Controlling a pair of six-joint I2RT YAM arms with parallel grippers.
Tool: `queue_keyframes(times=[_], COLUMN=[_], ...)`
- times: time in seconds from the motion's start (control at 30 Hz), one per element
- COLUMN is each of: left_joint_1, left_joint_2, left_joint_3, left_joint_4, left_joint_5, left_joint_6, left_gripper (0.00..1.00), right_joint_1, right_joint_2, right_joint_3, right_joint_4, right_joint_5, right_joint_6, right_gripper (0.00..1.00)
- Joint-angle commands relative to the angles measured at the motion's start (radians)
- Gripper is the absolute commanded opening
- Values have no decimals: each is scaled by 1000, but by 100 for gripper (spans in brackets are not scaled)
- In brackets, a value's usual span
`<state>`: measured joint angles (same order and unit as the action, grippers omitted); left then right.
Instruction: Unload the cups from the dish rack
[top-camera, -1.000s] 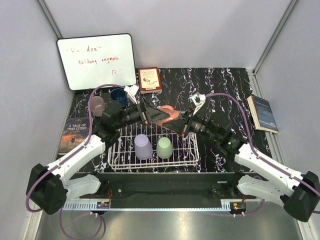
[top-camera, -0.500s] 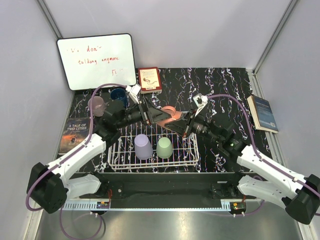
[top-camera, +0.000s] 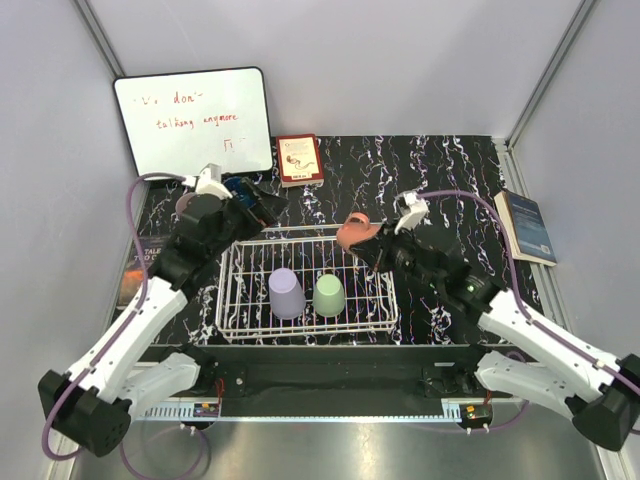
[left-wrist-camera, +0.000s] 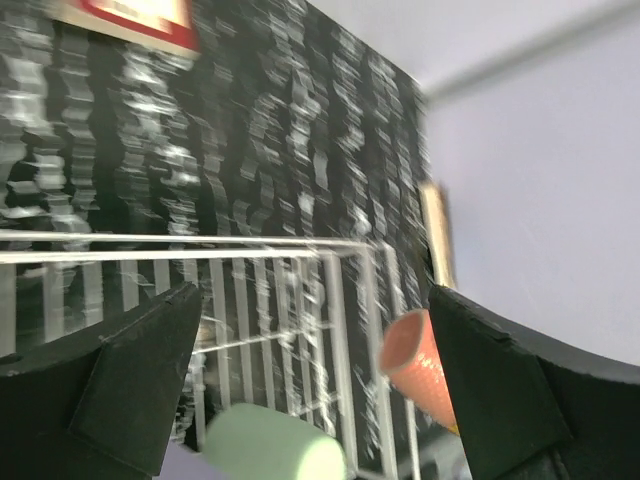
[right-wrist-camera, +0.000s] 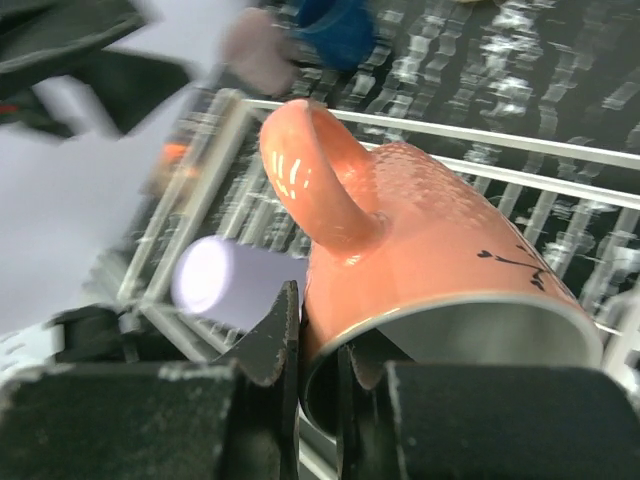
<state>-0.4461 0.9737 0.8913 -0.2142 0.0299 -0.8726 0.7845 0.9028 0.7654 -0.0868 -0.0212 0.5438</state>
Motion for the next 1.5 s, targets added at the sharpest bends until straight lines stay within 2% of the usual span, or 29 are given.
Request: queue_keyframes(times=[0.0,0.13,0.2,0.23,0.3,0.33,0.37,0.4,0.43,0.47,0.5,0.53,0.6,0.63,0.73,1.1,1.47], left_joint_1=[0,-2,-2,-2,-2,0,0,-2,0,0,0,0,0,0,0,0,-2], left_joint_2=[-61,-58,-59,-63,-70,-73,-73,-75,-73,-69,-66,-53,-43,-38,-27,40,106], left_joint_3=[58,78,81,81,86,87,89,92,95,100,110,115,129,129,115,81,55], left_joint_4=[-161,-293,-335,-370,-399,-422,-430,-436,-451,-459,-468,-481,-494,-499,-496,-499,-498], left_joint_5=[-272,-321,-335,-347,-361,-373,-380,-383,-386,-387,-387,-381,-378,-366,-349,-329,-308], left_joint_6=[-23,-28,-28,-28,-23,-20,-14,-14,-12,-12,-11,-8,1,7,12,-12,-34], left_gripper=[99,99,99,99,99,99,99,99,99,99,99,99,99,99,99,99,99], right_joint_1=[-1,-11,-33,-48,-76,-82,-91,-102,-120,-132,-145,-172,-200,-218,-218,-217,-215], right_joint_2=[135,431,599,657,845,911,982,1139,1229,1319,1487,1546,1540,1501,1423,1605,1722], right_joint_3=[259,558,771,933,1107,1293,1399,1517,1798,1953,2103,2293,2225,2018,1785,1953,2000], right_joint_4=[-59,-227,-298,-391,-541,-597,-658,-806,-890,-966,-1084,-1112,-1060,-1009,-889,-955,-884], right_joint_5=[203,300,303,311,299,319,316,313,291,267,236,171,123,106,147,173,90], right_joint_6=[-97,-146,-154,-142,-128,-124,-110,-99,-84,-56,-39,-21,47,56,44,-25,-18], right_gripper=[0,0,0,0,0,0,0,0,0,0,0,0,0,0,0,0,0])
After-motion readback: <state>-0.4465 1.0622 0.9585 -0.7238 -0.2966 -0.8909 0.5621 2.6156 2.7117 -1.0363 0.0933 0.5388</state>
